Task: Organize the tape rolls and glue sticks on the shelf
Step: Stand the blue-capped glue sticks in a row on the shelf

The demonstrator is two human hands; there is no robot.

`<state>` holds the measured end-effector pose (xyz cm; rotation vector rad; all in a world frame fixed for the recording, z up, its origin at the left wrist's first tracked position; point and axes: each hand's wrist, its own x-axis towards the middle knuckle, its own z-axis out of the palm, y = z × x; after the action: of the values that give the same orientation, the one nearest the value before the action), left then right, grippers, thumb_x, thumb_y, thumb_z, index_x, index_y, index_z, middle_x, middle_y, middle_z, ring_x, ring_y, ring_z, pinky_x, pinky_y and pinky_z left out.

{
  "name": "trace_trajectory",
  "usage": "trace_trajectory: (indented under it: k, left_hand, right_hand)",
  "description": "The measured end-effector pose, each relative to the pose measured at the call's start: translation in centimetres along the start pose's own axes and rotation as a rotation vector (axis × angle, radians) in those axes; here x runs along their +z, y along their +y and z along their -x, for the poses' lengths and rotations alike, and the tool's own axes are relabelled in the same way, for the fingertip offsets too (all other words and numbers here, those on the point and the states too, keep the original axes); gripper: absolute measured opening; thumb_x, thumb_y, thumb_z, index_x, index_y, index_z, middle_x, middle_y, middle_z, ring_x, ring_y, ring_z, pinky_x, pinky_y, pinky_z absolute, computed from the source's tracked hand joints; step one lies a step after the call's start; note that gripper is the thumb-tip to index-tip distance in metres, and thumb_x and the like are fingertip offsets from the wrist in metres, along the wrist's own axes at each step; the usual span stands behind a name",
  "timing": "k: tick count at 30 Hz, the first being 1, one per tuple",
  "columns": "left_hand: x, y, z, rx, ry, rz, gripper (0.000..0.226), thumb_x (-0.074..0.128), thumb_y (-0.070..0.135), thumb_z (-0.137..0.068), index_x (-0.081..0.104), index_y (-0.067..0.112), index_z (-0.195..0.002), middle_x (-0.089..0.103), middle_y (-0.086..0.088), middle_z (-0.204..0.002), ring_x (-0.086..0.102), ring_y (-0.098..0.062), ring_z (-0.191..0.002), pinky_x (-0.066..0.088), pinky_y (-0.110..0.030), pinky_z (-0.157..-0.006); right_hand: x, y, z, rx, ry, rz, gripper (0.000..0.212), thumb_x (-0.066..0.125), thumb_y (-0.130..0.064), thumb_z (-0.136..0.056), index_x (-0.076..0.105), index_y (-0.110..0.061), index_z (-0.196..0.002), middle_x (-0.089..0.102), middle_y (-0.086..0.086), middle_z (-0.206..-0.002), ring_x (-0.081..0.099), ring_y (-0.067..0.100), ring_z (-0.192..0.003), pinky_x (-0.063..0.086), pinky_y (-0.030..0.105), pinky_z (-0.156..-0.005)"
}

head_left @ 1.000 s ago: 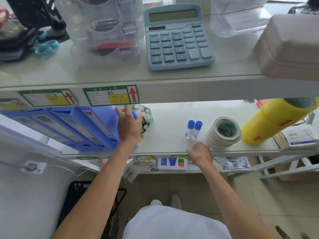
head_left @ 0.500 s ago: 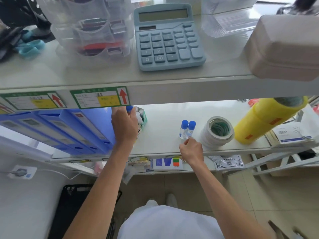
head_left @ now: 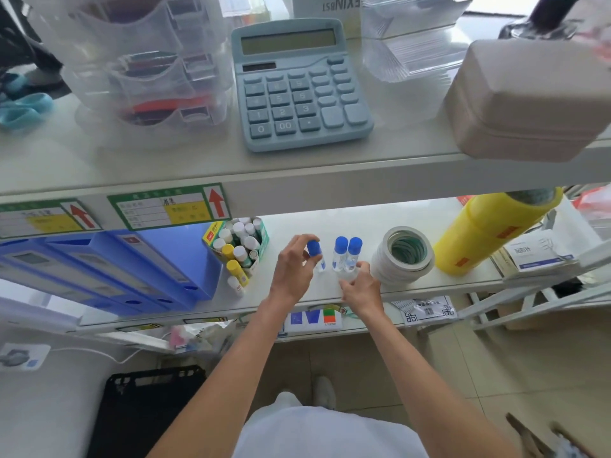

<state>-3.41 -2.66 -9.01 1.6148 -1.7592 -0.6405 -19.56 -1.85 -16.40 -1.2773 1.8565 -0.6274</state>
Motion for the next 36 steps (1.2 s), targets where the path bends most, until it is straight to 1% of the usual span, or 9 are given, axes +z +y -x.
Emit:
trace_trajectory:
  k: [6, 10, 15, 20, 24, 27, 30, 33, 36]
  left_hand:
    - [1.9, 0.4, -1.2, -0.153, -0.123, 0.077, 0.028, 0.07, 0.031, -0.09, 0.06, 0.018, -0.113, 0.065, 0.006, -0.111, 0.068, -0.016, -0.072, 0.055, -0.03, -0.073]
    - [3.2, -1.4, -1.2, -0.303, -0.238, 0.115, 0.036, 0.072, 0.033, -0.088, 0.063, 0.021, -0.121, 0.069, 0.001, -0.116, 0.07, -0.02, -0.088, 0.053, -0.033, -0.081]
    - [4.4, -2.6, -1.1, -0.437, -0.284, 0.228, 0.032, 0.072, 0.029, -0.089, 0.068, 0.017, -0.118, 0.072, -0.005, -0.109, 0.067, -0.019, -0.09, 0.046, -0.021, -0.065]
    - [5.4, -2.5, -1.4, -0.432, -0.317, 0.255, 0.038, 0.074, 0.028, -0.088, 0.068, 0.018, -0.124, 0.071, -0.004, -0.116, 0.068, -0.023, -0.099, 0.052, -0.026, -0.078]
    - [5.9, -2.6, -1.5, -0.422, -0.314, 0.25, 0.038, 0.073, 0.03, -0.088, 0.067, 0.018, -0.123, 0.07, -0.003, -0.117, 0.067, -0.022, -0.099, 0.053, -0.031, -0.082]
    - [5.7, -2.5, -1.6, -0.412, -0.323, 0.242, 0.037, 0.073, 0.03, -0.088, 0.066, 0.017, -0.123, 0.07, -0.003, -0.114, 0.069, -0.015, -0.085, 0.051, -0.024, -0.072]
    - [5.5, -2.4, -1.5, -0.403, -0.334, 0.223, 0.038, 0.073, 0.027, -0.088, 0.065, 0.016, -0.123, 0.067, -0.004, -0.114, 0.07, -0.011, -0.075, 0.046, -0.018, -0.064]
    - [5.1, -2.2, -0.9, -0.384, -0.32, 0.179, 0.042, 0.075, 0.021, -0.086, 0.063, 0.015, -0.127, 0.062, -0.004, -0.121, 0.067, -0.015, -0.089, 0.044, -0.012, -0.065]
    - [4.1, -2.5, 0.2, -0.389, -0.301, 0.143, 0.047, 0.07, 0.009, -0.086, 0.059, 0.014, -0.132, 0.057, -0.001, -0.126, 0.058, -0.012, -0.098, 0.042, -0.006, -0.061]
  right_hand:
    - [0.0, 0.0, -0.2, -0.027, -0.004, -0.018, 0.034, 0.062, -0.023, -0.1, 0.047, -0.014, -0.128, 0.065, 0.006, -0.105, 0.067, 0.02, -0.086, 0.058, 0.026, -0.066]
    - [-0.4, -0.5, -0.1, -0.051, 0.001, -0.009, 0.035, 0.065, -0.012, -0.097, 0.048, -0.014, -0.128, 0.069, 0.009, -0.098, 0.062, 0.01, -0.072, 0.043, 0.015, -0.056]
    - [-0.5, -0.8, -0.1, -0.061, -0.024, 0.006, 0.039, 0.065, -0.011, -0.097, 0.048, -0.013, -0.132, 0.069, 0.01, -0.104, 0.063, 0.019, -0.084, 0.043, 0.019, -0.062]
    - [-0.7, -0.9, -0.7, -0.067, -0.03, 0.002, 0.029, 0.059, -0.017, -0.102, 0.048, -0.012, -0.128, 0.068, 0.01, -0.11, 0.065, 0.022, -0.09, 0.043, 0.015, -0.059]
    - [-0.9, -0.8, -1.0, -0.051, -0.041, -0.016, 0.028, 0.059, -0.017, -0.102, 0.049, -0.013, -0.128, 0.069, 0.01, -0.112, 0.066, 0.022, -0.092, 0.048, 0.02, -0.065]
    - [-0.9, -1.0, -0.7, -0.04, -0.025, -0.036, 0.034, 0.062, -0.015, -0.1, 0.047, -0.014, -0.13, 0.068, 0.008, -0.111, 0.068, 0.023, -0.094, 0.051, 0.02, -0.068]
    - [-0.9, -1.0, -0.1, 0.009, 0.022, -0.049, 0.037, 0.063, -0.014, -0.098, 0.042, -0.013, -0.128, 0.066, 0.009, -0.106, 0.069, 0.021, -0.088, 0.046, 0.017, -0.056]
    - [-0.7, -0.9, 0.8, 0.077, 0.046, -0.02, 0.027, 0.06, -0.013, -0.096, 0.041, -0.014, -0.116, 0.064, 0.011, -0.098, 0.067, 0.021, -0.078, 0.052, 0.027, -0.056]
    - [0.4, -0.7, 1.4, 0.043, 0.0, 0.09, 0.013, 0.061, -0.017, -0.095, 0.058, -0.009, -0.105, 0.066, 0.009, -0.092, 0.067, 0.023, -0.079, 0.058, 0.035, -0.068]
